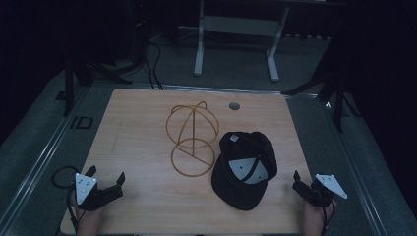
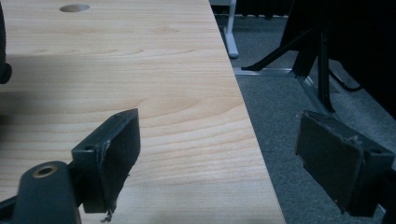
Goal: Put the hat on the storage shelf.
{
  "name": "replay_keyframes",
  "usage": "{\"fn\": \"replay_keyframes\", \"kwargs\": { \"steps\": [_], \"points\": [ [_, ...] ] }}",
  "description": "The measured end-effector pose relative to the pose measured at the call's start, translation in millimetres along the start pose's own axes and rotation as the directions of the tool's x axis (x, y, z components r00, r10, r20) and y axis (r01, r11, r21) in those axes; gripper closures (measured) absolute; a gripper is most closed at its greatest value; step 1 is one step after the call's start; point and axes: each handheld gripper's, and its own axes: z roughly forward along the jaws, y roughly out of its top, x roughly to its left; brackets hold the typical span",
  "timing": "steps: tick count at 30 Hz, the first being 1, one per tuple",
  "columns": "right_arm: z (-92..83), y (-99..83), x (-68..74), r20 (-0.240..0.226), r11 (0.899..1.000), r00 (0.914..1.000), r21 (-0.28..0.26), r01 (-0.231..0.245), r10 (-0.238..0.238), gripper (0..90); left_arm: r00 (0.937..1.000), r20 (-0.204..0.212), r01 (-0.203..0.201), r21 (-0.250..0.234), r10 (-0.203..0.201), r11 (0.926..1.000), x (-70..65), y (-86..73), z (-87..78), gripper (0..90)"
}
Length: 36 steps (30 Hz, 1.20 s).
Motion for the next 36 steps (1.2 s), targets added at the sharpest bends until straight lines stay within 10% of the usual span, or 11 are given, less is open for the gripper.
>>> {"fn": "replay_keyframes", "kwargs": {
  "steps": [8, 22, 33, 36],
  "points": [
    [-2.0, 3.3, -5.1, -0.026, 1.000, 0.9994, 0.011, -0.022, 0.022, 13.5, 0.9998, 0.018, 0.005, 0.027, -0.005, 0.9996, -3.4, 2.8, -0.6, 1.0],
    [-47.8, 77.6, 15.7, -0.175, 0.999, 0.9839, -0.021, -0.042, 0.037, 12.6, 0.9963, 0.078, 0.028, 0.093, -0.035, 0.9953, -12.6, 2.2, 5.0, 1.0],
    [-68.2, 125.0, 62.6, -0.375, 0.996, 0.9241, -0.075, 0.048, -0.073, 15.2, 0.9967, 0.081, -0.012, 0.175, -0.003, 0.9845, -22.8, 6.5, 6.7, 1.1],
    [-69.3, 128.0, 71.7, -0.373, 0.994, 0.9226, -0.089, 0.069, -0.098, 21.0, 0.9957, 0.092, -0.028, 0.170, 0.013, 0.9850, -26.0, 7.4, 5.9, 1.1]
  ]
}}
